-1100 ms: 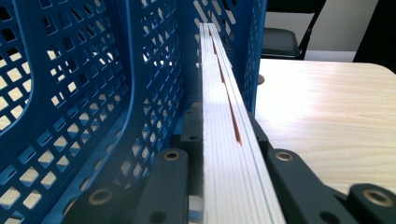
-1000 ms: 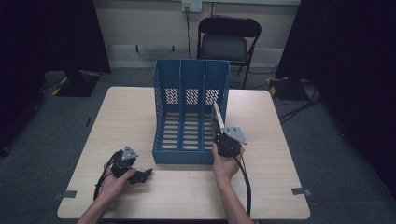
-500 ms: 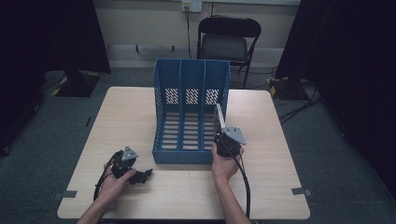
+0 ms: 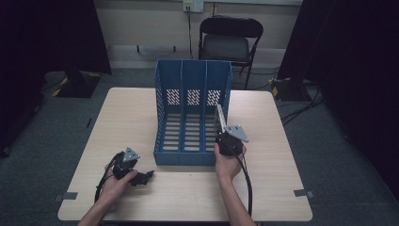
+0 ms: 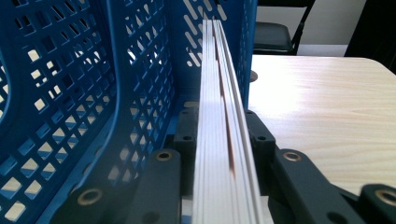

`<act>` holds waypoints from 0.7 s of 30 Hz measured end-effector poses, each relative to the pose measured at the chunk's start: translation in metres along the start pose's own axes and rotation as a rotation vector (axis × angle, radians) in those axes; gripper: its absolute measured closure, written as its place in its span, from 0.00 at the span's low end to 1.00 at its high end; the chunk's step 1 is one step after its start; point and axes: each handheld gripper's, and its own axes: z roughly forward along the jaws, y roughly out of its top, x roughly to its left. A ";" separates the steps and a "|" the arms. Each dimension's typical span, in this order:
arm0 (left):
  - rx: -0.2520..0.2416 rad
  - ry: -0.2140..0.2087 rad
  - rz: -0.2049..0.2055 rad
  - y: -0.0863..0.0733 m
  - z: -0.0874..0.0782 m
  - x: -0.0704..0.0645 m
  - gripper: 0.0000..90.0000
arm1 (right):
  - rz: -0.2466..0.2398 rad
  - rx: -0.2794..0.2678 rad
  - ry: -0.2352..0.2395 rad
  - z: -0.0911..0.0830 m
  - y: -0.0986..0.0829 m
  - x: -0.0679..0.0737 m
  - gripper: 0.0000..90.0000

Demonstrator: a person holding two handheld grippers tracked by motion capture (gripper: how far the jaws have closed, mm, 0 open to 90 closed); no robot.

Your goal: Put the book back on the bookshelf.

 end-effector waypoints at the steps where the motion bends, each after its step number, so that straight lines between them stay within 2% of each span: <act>1: 0.004 -0.001 0.007 0.000 0.000 0.000 0.00 | -0.001 0.007 0.009 0.001 0.001 0.000 0.79; 3: 0.004 -0.001 0.007 0.000 0.000 0.000 0.00 | -0.004 0.013 0.018 0.002 0.002 0.000 0.80; 12: 0.004 0.000 0.007 0.000 0.000 0.000 0.00 | -0.012 -0.005 -0.015 0.002 0.000 0.003 0.85; 15: 0.005 -0.001 0.008 0.000 0.000 0.000 0.00 | -0.001 -0.031 -0.039 0.000 -0.003 0.005 0.85; 19: 0.004 0.000 0.007 0.000 0.000 0.000 0.00 | -0.019 -0.052 -0.069 -0.002 -0.006 0.008 0.85; 21: -0.002 0.000 -0.001 0.000 0.000 0.000 0.00 | -0.011 -0.058 -0.076 -0.002 -0.007 0.008 0.85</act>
